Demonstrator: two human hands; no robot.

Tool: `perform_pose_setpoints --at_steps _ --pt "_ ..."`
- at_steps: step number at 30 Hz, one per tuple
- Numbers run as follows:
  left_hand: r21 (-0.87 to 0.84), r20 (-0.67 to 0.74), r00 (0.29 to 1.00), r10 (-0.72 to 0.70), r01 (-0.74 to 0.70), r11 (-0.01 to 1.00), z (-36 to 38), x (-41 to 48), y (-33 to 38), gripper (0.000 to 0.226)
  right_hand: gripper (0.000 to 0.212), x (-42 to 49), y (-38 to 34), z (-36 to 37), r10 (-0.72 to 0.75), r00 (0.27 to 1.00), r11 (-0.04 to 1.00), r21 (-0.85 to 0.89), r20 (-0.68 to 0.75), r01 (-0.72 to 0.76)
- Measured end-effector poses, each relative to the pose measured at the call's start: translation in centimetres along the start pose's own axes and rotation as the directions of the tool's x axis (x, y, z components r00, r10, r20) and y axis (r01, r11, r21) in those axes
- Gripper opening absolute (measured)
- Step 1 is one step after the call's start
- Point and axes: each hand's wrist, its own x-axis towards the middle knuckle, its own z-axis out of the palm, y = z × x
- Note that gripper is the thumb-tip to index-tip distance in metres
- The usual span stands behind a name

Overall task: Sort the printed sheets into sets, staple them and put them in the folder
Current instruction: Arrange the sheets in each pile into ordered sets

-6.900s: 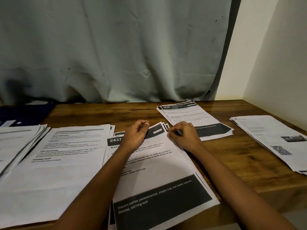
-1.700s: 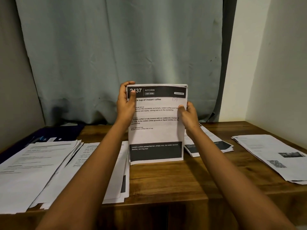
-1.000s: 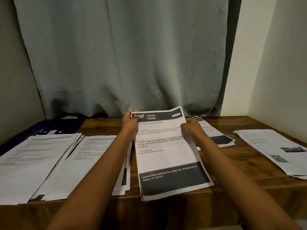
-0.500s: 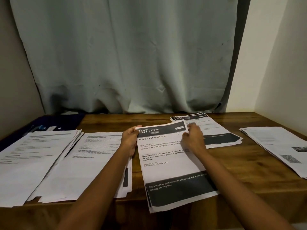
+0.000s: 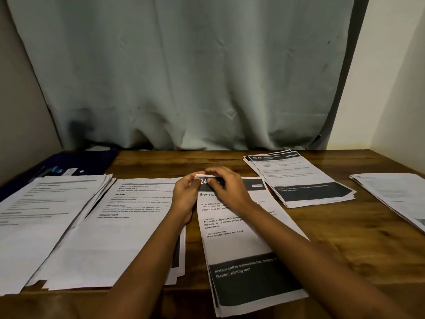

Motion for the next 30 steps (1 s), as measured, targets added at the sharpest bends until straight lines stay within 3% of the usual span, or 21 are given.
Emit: perform_pose_setpoints --at_steps 8,16,26,30 --pt "-0.065 0.018 0.997 -0.079 0.08 0.995 0.1 -0.1 0.6 0.017 0.019 -0.1 0.8 0.2 0.114 0.993 0.989 0.093 -0.021 -0.112" --pt "-0.033 0.145 0.987 -0.071 0.076 0.997 -1.0 -0.9 2.1 0.018 0.004 0.1 1.1 0.0 0.168 0.985 0.977 0.136 -0.041 -0.162" --pt "-0.024 0.128 0.99 -0.065 0.069 0.997 -1.4 -0.6 2.0 0.021 0.015 0.0 1.6 -0.1 0.245 0.967 0.948 0.224 -0.067 -0.225" --pt "-0.044 0.117 0.99 -0.084 0.089 0.995 -1.4 -0.5 2.0 0.021 0.015 -0.1 1.2 -0.7 0.202 0.977 0.962 0.205 -0.075 -0.183"
